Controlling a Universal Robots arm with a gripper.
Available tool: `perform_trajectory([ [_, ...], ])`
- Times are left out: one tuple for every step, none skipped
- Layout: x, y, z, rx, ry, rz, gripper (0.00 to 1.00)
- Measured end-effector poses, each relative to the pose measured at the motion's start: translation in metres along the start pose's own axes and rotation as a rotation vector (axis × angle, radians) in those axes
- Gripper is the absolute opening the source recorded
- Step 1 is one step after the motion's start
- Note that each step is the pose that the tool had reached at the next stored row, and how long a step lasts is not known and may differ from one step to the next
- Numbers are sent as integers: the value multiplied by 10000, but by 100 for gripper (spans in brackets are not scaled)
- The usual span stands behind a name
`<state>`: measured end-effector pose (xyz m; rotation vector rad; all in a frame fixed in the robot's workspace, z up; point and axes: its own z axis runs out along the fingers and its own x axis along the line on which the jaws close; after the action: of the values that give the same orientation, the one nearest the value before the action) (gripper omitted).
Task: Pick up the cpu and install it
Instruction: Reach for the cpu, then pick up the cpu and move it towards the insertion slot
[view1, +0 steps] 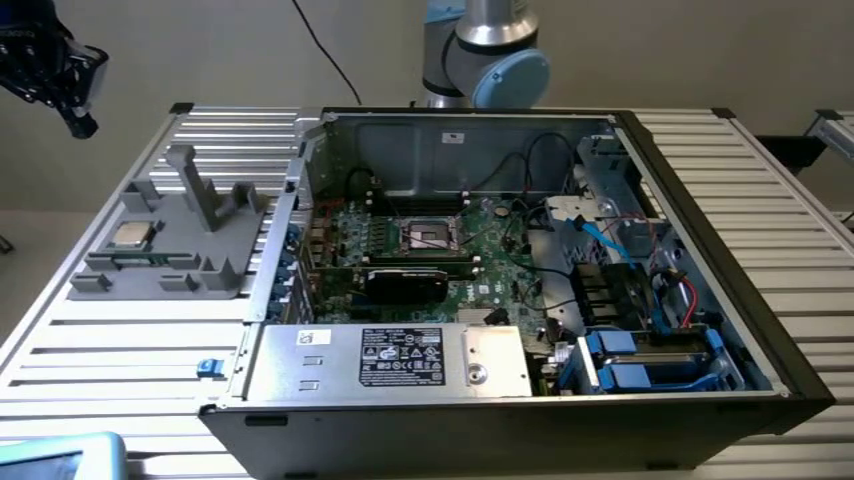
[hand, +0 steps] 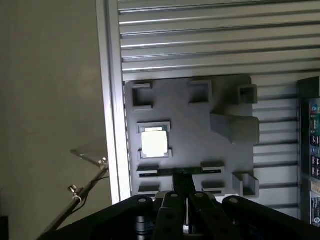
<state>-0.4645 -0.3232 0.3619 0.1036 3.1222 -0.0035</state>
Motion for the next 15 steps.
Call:
perform_trajectory([
  [30, 18, 3, 0, 0, -1, 11],
  [51, 36, 4, 1, 2, -3, 11],
  [65, 56, 8, 0, 0, -6, 11],
  [73, 75, 9, 1, 4, -10, 11],
  [79, 91, 11, 2, 9, -15, 11],
  [81, 97, 12, 2, 8, -16, 11],
  [82, 97, 12, 2, 8, -17, 11],
  [82, 97, 12, 3, 9, -18, 11],
  [82, 97, 12, 3, 10, -18, 11],
  [82, 98, 11, 3, 10, -17, 11],
  [82, 98, 12, 3, 9, -17, 11],
  [82, 98, 11, 3, 10, -17, 11],
  [82, 98, 12, 3, 9, -17, 11],
  [83, 100, 11, 3, 9, -18, 11],
  [88, 103, 11, 6, 10, -15, 11],
])
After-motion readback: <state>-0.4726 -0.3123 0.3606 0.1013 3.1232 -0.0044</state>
